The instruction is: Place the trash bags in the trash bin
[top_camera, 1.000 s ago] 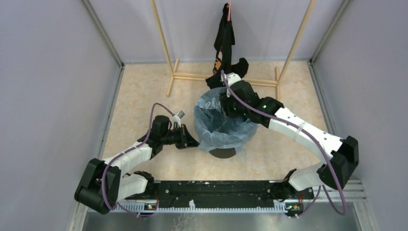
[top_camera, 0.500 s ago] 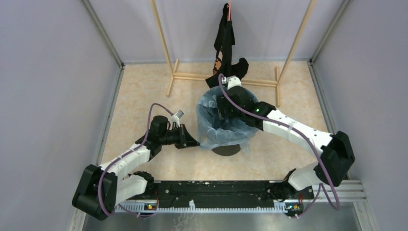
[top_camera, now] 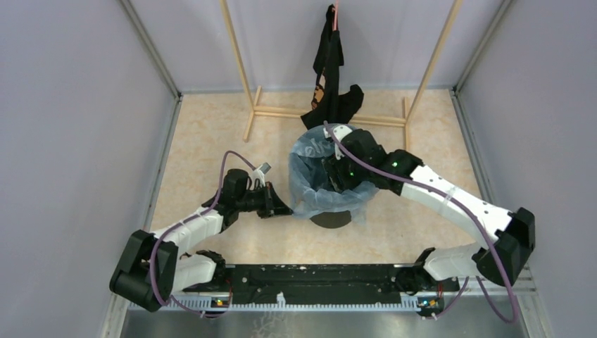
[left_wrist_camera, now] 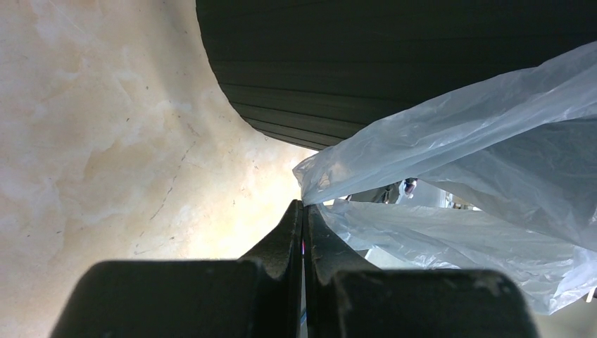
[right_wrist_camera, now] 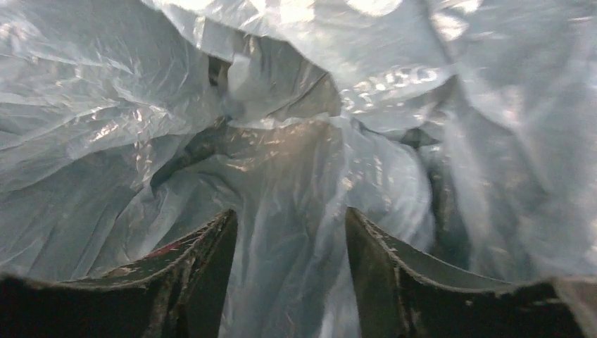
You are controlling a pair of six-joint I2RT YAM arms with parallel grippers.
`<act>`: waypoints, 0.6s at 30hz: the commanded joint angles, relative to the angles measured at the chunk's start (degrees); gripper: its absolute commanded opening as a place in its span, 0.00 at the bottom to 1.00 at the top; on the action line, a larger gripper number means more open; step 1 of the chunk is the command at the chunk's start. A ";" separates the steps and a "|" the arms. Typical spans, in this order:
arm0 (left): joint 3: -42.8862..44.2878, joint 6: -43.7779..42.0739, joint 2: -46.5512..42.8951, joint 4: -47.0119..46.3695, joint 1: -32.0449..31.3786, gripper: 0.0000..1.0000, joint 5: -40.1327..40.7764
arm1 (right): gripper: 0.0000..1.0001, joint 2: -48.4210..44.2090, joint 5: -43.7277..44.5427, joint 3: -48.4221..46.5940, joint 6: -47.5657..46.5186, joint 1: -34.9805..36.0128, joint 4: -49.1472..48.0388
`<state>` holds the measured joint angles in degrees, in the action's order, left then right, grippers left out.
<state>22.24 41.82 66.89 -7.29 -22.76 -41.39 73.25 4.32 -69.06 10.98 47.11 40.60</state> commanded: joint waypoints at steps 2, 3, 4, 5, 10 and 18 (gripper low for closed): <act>0.01 -0.97 -1.57 -1.63 -0.18 0.04 -0.86 | 0.49 4.93 -3.99 0.14 -2.54 1.73 -1.03; 0.26 -1.05 -1.86 -1.29 -0.18 0.05 -0.73 | 0.45 5.49 -4.10 0.83 -2.42 1.74 -2.01; 0.55 -1.11 -2.05 -0.89 -0.18 0.05 -0.74 | 0.41 6.02 -4.09 1.40 -2.31 1.75 -3.14; 0.79 -1.19 -2.30 -0.61 -0.15 0.05 -0.84 | 0.37 6.73 -4.06 1.99 -2.09 1.75 -4.07; 1.22 -1.23 -3.14 0.07 -0.18 0.05 -0.89 | 0.16 10.36 -4.11 6.30 -1.05 1.74 -9.70; 1.82 -1.05 -3.87 0.73 -0.22 0.05 -1.16 | 0.06 15.07 -4.07 11.55 0.75 1.75 -16.58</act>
<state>22.28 41.80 64.16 -5.96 -22.76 -41.39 85.32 0.38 -58.46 10.66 48.38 29.34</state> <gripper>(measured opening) 0.052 0.082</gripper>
